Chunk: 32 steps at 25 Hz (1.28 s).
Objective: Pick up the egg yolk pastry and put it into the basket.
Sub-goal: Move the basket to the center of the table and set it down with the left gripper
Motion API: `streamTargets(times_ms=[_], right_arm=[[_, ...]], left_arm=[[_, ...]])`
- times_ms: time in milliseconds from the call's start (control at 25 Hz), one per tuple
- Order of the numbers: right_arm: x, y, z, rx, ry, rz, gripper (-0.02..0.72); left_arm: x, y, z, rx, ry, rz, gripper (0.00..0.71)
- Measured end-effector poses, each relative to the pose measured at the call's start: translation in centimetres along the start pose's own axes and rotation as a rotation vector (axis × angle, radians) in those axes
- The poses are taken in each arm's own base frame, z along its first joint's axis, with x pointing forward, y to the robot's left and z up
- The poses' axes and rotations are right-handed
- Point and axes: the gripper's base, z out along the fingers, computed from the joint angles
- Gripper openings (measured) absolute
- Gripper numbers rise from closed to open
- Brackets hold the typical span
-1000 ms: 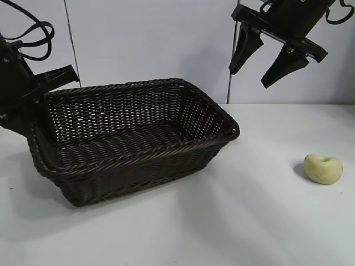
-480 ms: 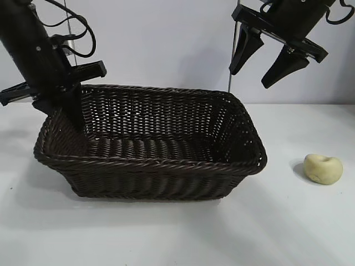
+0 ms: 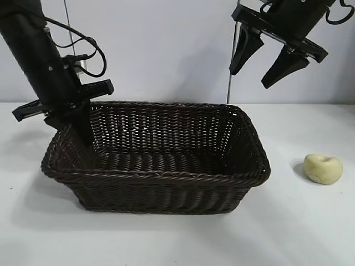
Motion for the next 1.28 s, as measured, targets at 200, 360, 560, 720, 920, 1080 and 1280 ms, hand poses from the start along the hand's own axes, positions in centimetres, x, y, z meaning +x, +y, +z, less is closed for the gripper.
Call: streamTargets(times_ms=[200, 360, 560, 720, 920, 1080, 1280], right_arm=[[0.0, 0.0, 0.0, 0.001, 0.001, -0.001, 0.496], [0.0, 0.0, 0.0, 0.002, 0.004, -0.001, 0.496], [0.0, 0.0, 0.0, 0.002, 0.004, -0.001, 0.496], [0.0, 0.0, 0.0, 0.002, 0.004, -0.001, 0.496], [0.0, 0.0, 0.0, 0.004, 0.004, -0.002, 0.496], [0.0, 0.0, 0.0, 0.004, 0.004, -0.002, 0.496], [0.1, 0.0, 0.0, 0.004, 0.013, -0.003, 0.496]], left_arm=[[-0.2, 0.0, 0.1, 0.006, -0.014, -0.001, 0.103], [-0.3, -0.1, 0.1, 0.012, -0.031, -0.004, 0.238], [-0.3, -0.1, 0.1, 0.014, -0.033, -0.003, 0.522], [-0.3, -0.2, -0.3, 0.014, -0.041, 0.004, 0.559], [0.4, -1.0, -3.6, -0.017, -0.077, 0.055, 0.564], [1.4, -1.8, -6.7, -0.04, -0.105, 0.096, 0.565], [3.2, -3.0, -11.0, -0.053, -0.16, 0.147, 0.565]])
